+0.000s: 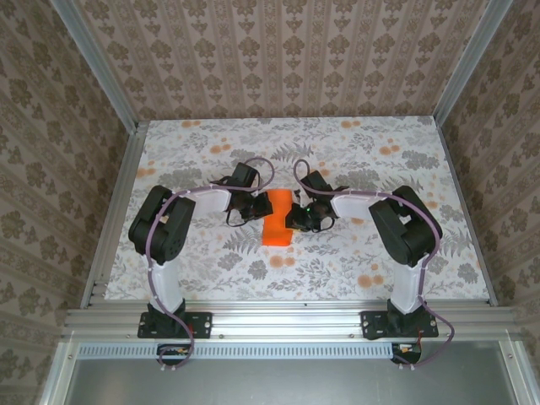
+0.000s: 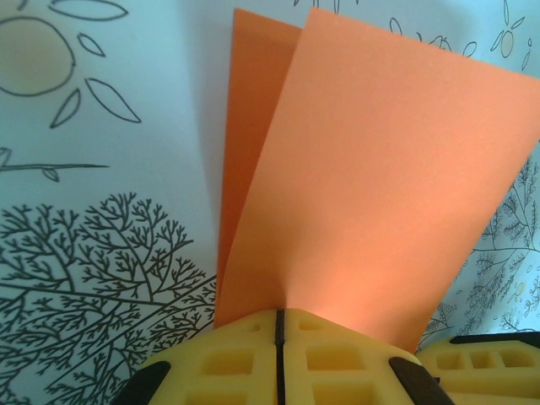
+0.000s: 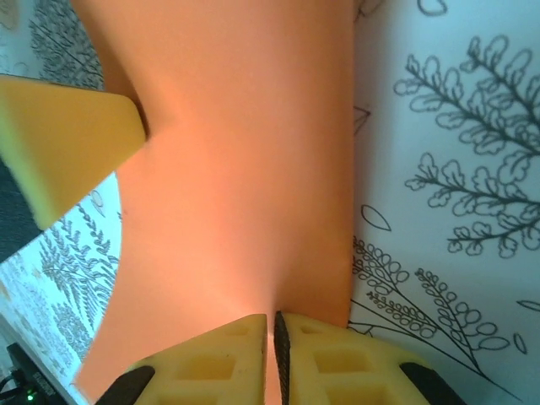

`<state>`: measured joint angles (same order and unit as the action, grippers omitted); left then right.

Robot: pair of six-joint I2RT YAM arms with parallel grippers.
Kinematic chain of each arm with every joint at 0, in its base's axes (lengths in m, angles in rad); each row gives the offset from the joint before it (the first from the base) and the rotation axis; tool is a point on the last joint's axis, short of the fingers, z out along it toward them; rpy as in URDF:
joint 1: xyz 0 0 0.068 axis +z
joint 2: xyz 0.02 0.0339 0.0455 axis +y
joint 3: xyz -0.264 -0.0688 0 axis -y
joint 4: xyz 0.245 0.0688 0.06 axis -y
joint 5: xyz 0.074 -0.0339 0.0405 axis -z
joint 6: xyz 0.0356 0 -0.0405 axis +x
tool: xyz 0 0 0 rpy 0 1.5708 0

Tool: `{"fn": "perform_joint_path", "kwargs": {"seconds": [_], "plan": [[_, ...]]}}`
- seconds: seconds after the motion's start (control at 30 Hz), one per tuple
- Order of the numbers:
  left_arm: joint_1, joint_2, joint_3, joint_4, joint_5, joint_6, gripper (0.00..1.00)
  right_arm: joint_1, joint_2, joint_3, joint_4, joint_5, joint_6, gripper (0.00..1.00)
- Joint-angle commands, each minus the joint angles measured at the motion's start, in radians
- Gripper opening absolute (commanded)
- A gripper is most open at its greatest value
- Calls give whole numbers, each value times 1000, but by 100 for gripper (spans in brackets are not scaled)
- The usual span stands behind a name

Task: Fold a paper plane with a square sheet of paper (pick it up from the middle)
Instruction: Fold the square sheet of paper in half at the center of the table.

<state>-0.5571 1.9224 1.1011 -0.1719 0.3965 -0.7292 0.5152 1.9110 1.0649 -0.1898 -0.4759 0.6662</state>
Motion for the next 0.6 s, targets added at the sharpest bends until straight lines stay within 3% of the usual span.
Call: {"fn": "perform_joint_path", "kwargs": {"seconds": [0.0, 0.23, 0.57], "plan": [[-7, 73, -26, -92, -88, 15, 9, 3, 17, -26, -46, 9, 3, 15], [-7, 70, -36, -90, -92, 13, 9, 39, -123, -68, -9, -39, 32, 17], [-7, 78, -32, -85, -89, 13, 8, 65, -39, -155, 15, 14, 97, 17]]}}
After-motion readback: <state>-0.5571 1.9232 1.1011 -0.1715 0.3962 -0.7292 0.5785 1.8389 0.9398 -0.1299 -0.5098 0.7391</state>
